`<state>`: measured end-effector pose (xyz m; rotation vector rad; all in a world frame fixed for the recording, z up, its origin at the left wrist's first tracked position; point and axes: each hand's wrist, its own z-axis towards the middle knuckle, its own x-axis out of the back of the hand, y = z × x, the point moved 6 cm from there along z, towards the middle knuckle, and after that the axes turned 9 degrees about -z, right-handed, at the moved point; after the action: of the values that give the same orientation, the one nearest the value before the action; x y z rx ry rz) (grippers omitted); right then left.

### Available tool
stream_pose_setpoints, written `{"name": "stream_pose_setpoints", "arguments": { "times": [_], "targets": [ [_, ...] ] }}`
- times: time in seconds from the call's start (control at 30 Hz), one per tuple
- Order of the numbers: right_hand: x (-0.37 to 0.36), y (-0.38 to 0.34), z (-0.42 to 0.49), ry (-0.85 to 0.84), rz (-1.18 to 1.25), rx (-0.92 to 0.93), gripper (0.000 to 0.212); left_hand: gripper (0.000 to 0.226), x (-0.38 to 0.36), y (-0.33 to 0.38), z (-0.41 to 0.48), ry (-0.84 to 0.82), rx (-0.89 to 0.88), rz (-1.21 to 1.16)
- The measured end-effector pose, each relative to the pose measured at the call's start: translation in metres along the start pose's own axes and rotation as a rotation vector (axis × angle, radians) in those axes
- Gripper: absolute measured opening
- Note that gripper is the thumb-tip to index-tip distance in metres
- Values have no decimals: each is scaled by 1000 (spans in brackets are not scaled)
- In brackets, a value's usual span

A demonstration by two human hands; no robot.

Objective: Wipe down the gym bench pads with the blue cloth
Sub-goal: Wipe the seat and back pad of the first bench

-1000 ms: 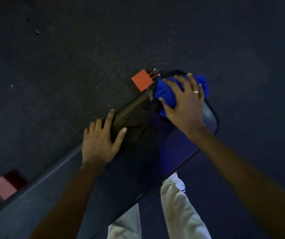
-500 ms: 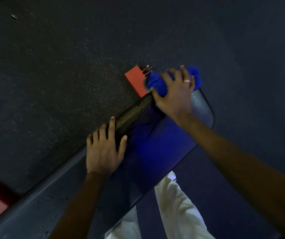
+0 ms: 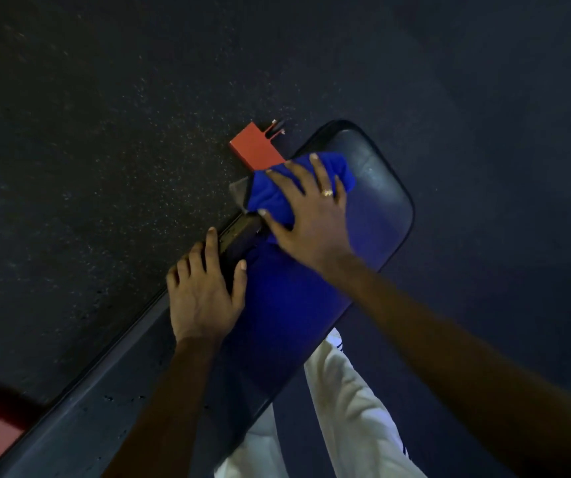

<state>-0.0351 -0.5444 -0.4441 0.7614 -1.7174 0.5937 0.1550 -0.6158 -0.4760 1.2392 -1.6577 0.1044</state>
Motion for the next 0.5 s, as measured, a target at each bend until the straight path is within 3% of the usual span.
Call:
{"name": "stream_pose_setpoints", "arguments": {
  "times": [0.07,0.13,0.23,0.3,0.37,0.4,0.5],
  "targets": [
    [7,35,15,32,-90,-41,65,73,0,0,0,16,-11,5],
    [9,63,18,49,-64,-216,64,72,0,1,-2,25,-18,17],
    [-10,39,-34,27,89,-361,64,73,0,1,-2,27,-16,21],
    [-21,19,-82,-23,40,-208,67,72,1,2,-3,41,-23,21],
    [-24,42,-92,-32,-67,0,69,71,0,1,-3,60,-30,28],
    [-24,66,-84,-24,-108,-1,69,71,-1,0,-3,69,-33,29],
    [-19,135,-59,25,-3,-415,67,70,-3,0,-4,96,-41,29]
  ]
}}
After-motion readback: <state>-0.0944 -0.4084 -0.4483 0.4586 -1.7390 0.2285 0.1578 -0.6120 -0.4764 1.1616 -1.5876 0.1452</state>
